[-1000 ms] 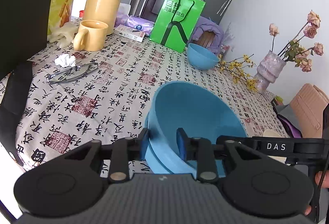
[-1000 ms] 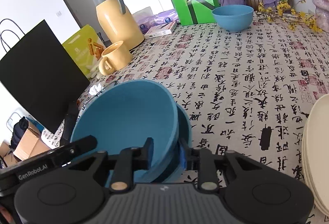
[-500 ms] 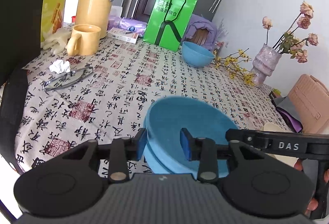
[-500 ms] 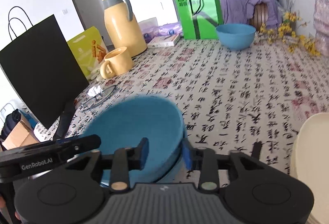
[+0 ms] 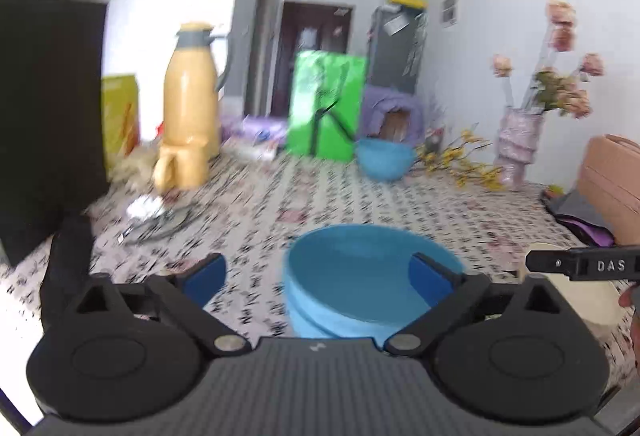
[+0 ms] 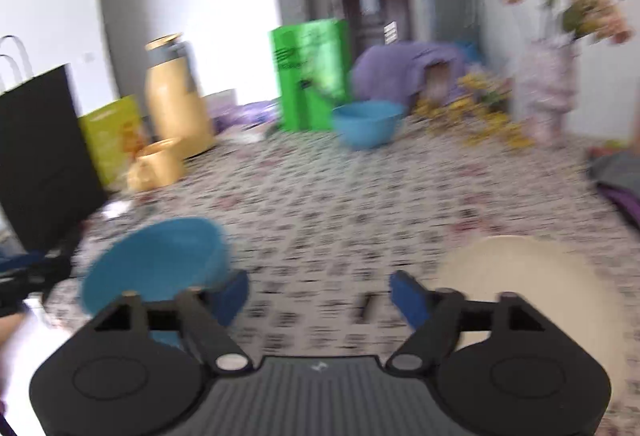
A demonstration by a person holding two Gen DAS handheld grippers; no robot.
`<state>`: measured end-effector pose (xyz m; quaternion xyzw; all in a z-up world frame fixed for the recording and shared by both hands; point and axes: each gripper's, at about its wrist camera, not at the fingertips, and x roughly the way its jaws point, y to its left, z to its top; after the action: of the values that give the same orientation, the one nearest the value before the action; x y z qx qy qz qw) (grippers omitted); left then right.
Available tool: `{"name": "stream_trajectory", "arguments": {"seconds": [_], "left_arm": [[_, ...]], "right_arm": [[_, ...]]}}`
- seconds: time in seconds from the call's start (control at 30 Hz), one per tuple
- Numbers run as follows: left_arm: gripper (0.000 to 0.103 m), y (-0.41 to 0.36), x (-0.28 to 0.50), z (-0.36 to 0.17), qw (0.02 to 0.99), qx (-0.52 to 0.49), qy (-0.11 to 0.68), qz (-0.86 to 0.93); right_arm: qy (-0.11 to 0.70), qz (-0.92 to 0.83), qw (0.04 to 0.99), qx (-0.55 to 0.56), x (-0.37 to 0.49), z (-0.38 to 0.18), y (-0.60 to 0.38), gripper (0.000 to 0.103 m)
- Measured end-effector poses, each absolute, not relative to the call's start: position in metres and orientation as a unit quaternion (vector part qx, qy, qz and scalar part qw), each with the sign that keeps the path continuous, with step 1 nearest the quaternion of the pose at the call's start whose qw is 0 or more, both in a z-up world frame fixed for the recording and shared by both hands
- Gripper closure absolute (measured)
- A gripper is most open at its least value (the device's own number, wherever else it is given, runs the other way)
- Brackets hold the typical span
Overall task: Organize plates and bowls
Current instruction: 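Move both tools toward the last blue bowl by the green bag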
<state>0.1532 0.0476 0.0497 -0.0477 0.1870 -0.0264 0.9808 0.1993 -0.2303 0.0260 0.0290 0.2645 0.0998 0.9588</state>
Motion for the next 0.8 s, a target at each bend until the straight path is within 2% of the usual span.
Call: {"name": "stream_trajectory", "arguments": {"seconds": [0.07,0.13,0.4,0.63,0.8], "left_arm": [[0.000,0.036,0.145,0.048,0.984,-0.038,0.170,-0.043],[0.000,0.024,0.143,0.047,0.984,-0.026,0.166,-0.063],[0.000,-0.003,0.161,0.045,0.977,-0.027,0.197,-0.082],[0.000,-0.007,0.176,0.046,0.972,-0.027,0.221,-0.080],[0.000,-0.003,0.196,0.061,0.973,-0.032,0.209,-0.089]], "right_arm": [[0.247,0.076,0.965,0.034,0.185,0.020,-0.247,0.013],[0.237,0.060,0.968,0.047,0.172,0.013,-0.264,0.006],[0.208,0.044,0.977,0.027,0.148,0.002,-0.286,0.006],[0.206,0.044,0.977,0.042,0.159,0.002,-0.293,0.006],[0.206,0.046,0.977,0.040,0.176,0.008,-0.296,0.006]]}}
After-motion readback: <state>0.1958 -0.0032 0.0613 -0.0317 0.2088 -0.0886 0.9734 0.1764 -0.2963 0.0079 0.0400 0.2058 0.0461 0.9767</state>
